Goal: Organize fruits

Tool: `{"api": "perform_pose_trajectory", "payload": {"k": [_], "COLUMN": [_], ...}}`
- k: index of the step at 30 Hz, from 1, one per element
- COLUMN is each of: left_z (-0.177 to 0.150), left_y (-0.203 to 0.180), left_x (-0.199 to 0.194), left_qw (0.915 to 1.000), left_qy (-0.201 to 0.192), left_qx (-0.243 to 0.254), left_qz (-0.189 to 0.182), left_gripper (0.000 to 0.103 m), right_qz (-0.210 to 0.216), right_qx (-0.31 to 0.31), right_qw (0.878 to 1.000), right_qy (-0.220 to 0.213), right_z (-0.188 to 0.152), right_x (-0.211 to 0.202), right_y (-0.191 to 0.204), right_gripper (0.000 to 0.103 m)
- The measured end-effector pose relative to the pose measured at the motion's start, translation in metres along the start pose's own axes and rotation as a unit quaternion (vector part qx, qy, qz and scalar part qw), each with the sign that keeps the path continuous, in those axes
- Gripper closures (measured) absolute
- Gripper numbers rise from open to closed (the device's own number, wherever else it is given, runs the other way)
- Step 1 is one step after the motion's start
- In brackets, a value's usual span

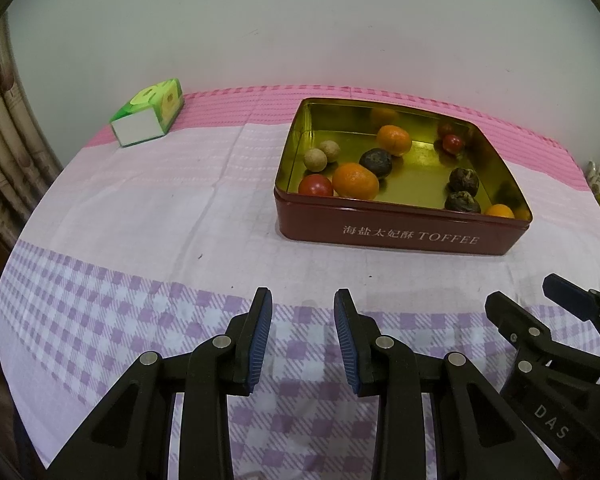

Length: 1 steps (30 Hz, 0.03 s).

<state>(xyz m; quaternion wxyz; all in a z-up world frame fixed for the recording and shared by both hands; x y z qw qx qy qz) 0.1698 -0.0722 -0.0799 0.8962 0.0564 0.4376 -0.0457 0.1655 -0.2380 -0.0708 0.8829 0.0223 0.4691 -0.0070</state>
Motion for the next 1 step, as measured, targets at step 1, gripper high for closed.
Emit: {"api": "perform_pose_trajectory", "payload": {"k": [1], "left_z": [0.0], "left_y": [0.0], "left_x": [0.0001], "left_qw": [1.0], "left_qy": [0.0], "left_qx": [0.0], "left_qz": [0.0], "left_gripper": [0.069], "right_qz": [0.0], "right_qx": [0.0], "right_qw": [1.0], "right_qy": [0.0], "right_z": [0.0], "right_x": [0.0001], "right_y": [0.0], "right_gripper": [0.04]}}
Point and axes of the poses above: each gripper's, at about its wrist camera, not at the fingertips, and x roughly the way its jaws point, y to its left, z to its top, the point moved 5 cm from there along x, roughly the way its jaws point, and after that the axes turned 3 degrees about z, right-handed, at the moved point
